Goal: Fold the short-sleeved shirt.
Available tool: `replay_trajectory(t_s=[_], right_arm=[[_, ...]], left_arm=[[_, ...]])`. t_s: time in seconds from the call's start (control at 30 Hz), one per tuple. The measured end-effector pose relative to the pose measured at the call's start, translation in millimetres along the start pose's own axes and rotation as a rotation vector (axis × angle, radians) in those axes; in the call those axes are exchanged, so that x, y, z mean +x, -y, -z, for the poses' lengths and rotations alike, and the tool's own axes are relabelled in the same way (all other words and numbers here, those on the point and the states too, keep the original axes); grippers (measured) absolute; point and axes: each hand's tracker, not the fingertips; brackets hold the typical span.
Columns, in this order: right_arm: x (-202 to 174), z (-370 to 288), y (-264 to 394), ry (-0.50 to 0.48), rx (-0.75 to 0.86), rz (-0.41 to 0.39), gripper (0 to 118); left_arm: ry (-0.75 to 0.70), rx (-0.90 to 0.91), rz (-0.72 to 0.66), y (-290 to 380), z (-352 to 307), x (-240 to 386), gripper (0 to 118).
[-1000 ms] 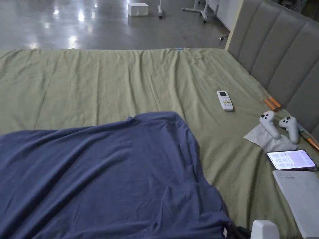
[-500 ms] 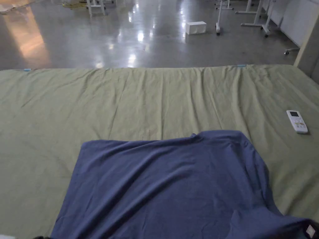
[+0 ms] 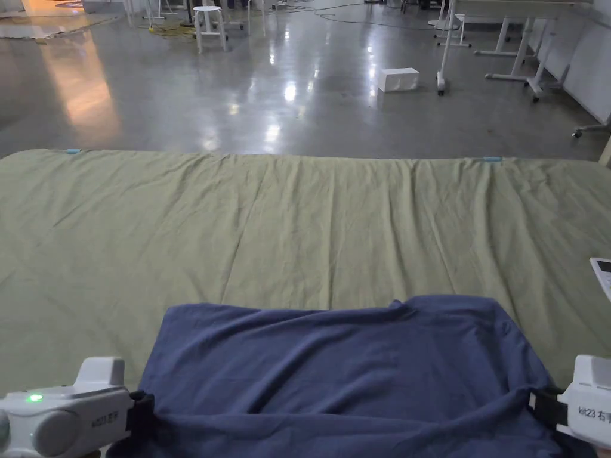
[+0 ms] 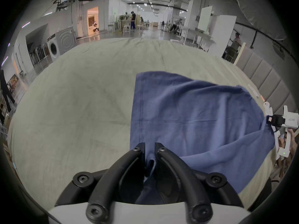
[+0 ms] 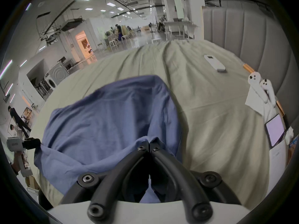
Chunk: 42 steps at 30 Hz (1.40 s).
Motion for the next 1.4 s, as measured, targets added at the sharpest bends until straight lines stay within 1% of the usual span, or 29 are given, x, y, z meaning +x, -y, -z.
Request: replay_trajectory(t_s=[0.03, 0.07, 0.1, 0.13, 0.17, 0.2, 0.27, 0.3, 0.4, 0.43, 0.53, 0.6, 0.7, 0.73, 0.77, 0.8, 0.83, 0.87, 0.9, 0.93, 0.97, 1.0, 1.03, 1.07, 1.1, 1.13, 1.23, 1.27, 1.4], right_arm=[[7.1, 9.9, 3.6, 0.001, -0.003, 0.001, 5], [11.6, 16.7, 5.9, 0.007, -0.007, 0.003, 20], [18.4, 16.3, 4.3, 0.009, -0.004, 0.005, 46], [23.9, 17.5, 4.1, 0.000, -0.009, 0.009, 71], [25.3, 11.0, 9.9, -0.019, -0.016, 0.025, 77], [30.4, 4.0, 11.0, -0.033, 0.001, 0.017, 77], [36.4, -19.5, 9.1, -0.010, 0.074, -0.001, 76], [31.5, -41.5, 12.4, -0.027, 0.125, -0.011, 76], [23.5, -103.4, 20.5, -0.118, 0.267, -0.048, 76], [9.9, -131.4, 26.3, -0.106, 0.337, -0.048, 77], [-18.4, -200.7, 48.4, -0.129, 0.519, -0.052, 77], [-43.0, -237.2, 61.4, -0.133, 0.596, -0.050, 77], [-78.4, -280.3, 83.3, -0.069, 0.673, -0.085, 77], [-89.2, -290.8, 90.6, -0.055, 0.681, -0.105, 75], [-98.3, -299.3, 94.8, -0.057, 0.689, -0.166, 68], [-106.2, -304.1, 101.1, -0.057, 0.658, -0.169, 53], [-109.5, -304.5, 104.4, -0.038, 0.637, -0.156, 28], [-117.5, -310.2, 108.1, -0.014, 0.657, -0.190, 16], [-123.4, -313.8, 112.4, -0.015, 0.670, -0.193, 13], [-128.3, -316.7, 116.9, -0.024, 0.665, -0.187, 12], [-127.8, -316.9, 118.9, -0.033, 0.653, -0.179, 5], [-132.2, -316.2, 122.9, -0.043, 0.636, -0.180, 0], [-136.7, -313.9, 129.9, -0.048, 0.591, -0.176, 0], [-142.8, -318.0, 130.4, -0.028, 0.661, -0.249, 0], [-142.3, -319.8, 131.4, -0.020, 0.649, -0.266, 0], [-143.2, -318.4, 133.4, -0.020, 0.607, -0.228, 0], [-143.1, -325.1, 130.3, -0.022, 0.662, -0.250, 0], [-142.0, -324.5, 129.5, -0.028, 0.646, -0.220, 0], [-139.5, -329.0, 125.3, -0.035, 0.667, -0.213, 0]], left_arm=[[-0.007, -0.007, 0.009, 1.9, 2.3, -0.9, 48], [0.007, 0.008, 0.020, 6.2, 1.3, -1.3, 73], [0.019, 0.012, 0.025, 7.6, -1.1, -2.1, 89], [0.024, 0.011, 0.027, 8.7, -3.6, -3.6, 89], [0.046, 0.018, 0.038, 10.2, -16.3, -7.9, 89], [0.061, 0.023, 0.046, 13.3, -28.5, -7.7, 89], [0.101, 0.062, 0.093, 18.7, -59.1, -5.9, 89], [0.021, 0.167, 0.204, 19.7, -91.0, -10.1, 89], [0.036, 0.292, 0.339, 32.0, -168.3, 1.5, 89], [0.048, 0.444, 0.353, 36.2, -201.5, 11.5, 89], [-0.026, 0.620, 0.355, 59.8, -268.0, 31.6, 89], [-0.066, 0.685, 0.346, 74.1, -303.6, 46.0, 89], [-0.157, 0.708, 0.188, 92.5, -328.2, 67.2, 89], [-0.113, 0.711, 0.203, 97.1, -338.0, 73.7, 88], [-0.071, 0.734, 0.213, 103.1, -345.4, 78.1, 86], [-0.077, 0.742, 0.193, 106.2, -351.5, 83.7, 83], [-0.100, 0.742, 0.185, 108.8, -358.0, 88.0, 74], [-0.119, 0.729, 0.179, 111.4, -360.5, 88.1, 57], [-0.143, 0.709, 0.162, 113.0, -362.1, 89.8, 32], [-0.157, 0.701, 0.153, 115.2, -364.1, 88.7, 2], [-0.102, 0.693, 0.164, 118.8, -364.6, 89.5, 2], [-0.093, 0.684, 0.161, 122.3, -362.7, 90.8, 2], [-0.078, 0.687, 0.170, 122.8, -363.6, 92.8, 2], [-0.074, 0.679, 0.187, 125.8, -363.8, 94.9, 1], [-0.069, 0.674, 0.196, 129.2, -363.8, 96.4, 1], [-0.088, 0.692, 0.210, 129.2, -365.8, 97.1, 1], [-0.072, 0.708, 0.195, 128.2, -367.1, 95.8, 1], [-0.066, 0.709, 0.188, 125.8, -367.7, 95.5, 1], [-0.066, 0.710, 0.179, 124.1, -366.5, 94.5, 1]])
